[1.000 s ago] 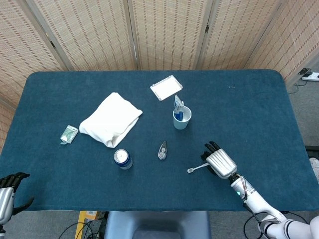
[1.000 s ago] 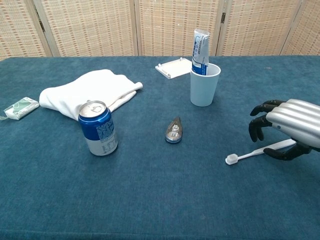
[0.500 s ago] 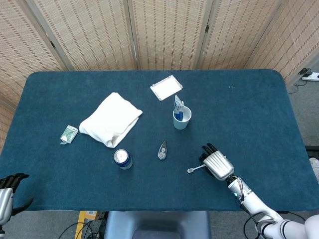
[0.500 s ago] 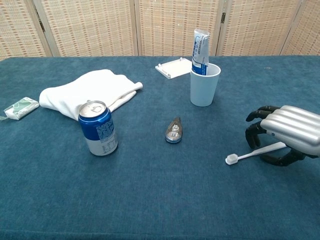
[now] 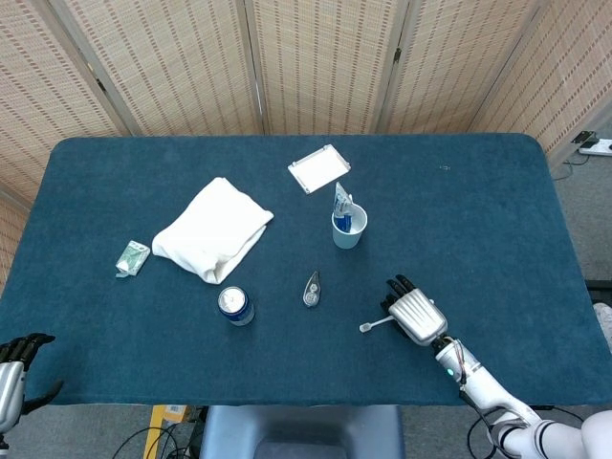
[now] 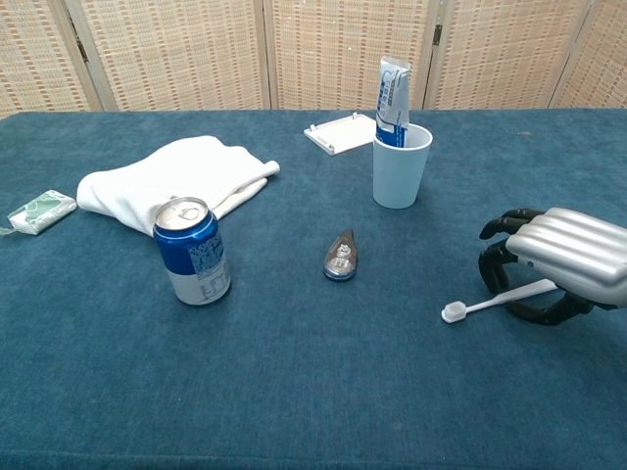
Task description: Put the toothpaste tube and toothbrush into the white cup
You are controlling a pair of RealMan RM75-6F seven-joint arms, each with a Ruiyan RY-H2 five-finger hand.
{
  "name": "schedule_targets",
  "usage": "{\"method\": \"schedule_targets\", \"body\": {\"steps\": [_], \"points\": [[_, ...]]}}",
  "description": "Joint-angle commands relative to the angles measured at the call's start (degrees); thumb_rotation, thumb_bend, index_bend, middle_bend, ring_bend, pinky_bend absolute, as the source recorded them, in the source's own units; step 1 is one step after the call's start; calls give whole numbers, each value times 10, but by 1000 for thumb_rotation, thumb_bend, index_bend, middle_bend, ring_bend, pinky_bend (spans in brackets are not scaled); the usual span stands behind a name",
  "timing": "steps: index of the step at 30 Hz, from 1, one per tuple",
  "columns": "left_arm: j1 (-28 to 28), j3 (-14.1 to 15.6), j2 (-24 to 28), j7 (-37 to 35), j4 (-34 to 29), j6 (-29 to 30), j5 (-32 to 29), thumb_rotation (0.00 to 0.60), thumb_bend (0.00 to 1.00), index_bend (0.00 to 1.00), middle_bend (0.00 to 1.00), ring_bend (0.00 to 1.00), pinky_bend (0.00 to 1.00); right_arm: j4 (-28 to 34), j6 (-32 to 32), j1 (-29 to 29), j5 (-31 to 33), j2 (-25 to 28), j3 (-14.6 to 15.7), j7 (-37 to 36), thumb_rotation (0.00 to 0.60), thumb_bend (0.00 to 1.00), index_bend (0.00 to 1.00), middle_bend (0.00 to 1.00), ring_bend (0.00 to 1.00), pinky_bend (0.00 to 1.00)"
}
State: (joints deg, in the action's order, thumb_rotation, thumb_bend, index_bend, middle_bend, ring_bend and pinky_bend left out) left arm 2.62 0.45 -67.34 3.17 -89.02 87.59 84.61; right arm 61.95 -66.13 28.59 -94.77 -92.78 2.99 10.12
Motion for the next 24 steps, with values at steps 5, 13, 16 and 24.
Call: {"method": "schedule_targets", "body": {"steps": [5,13,16,24], "points": [[1,0,0,-1,1,0,-1,600,270,282,263,218,230,-2,5,2,1,-1,0,4,600,286,524,507,195,174],[2,1,-1,-5,5,1,-1,600,270,281,262,218,230,-3,8,3,3,-2,0,6,600,287,555,515,207,175],[3,1,-2,-6,6,1,-1,600,270,281,263,218,230,-2,9,3,4,-2,1,6,600,301,566,520,213,174],[3,1,-4,-7,8,1,0,600,270,281,262,218,230,10,-6,-2,8,6,-5,-19,600,360,598,544,234,174]]}}
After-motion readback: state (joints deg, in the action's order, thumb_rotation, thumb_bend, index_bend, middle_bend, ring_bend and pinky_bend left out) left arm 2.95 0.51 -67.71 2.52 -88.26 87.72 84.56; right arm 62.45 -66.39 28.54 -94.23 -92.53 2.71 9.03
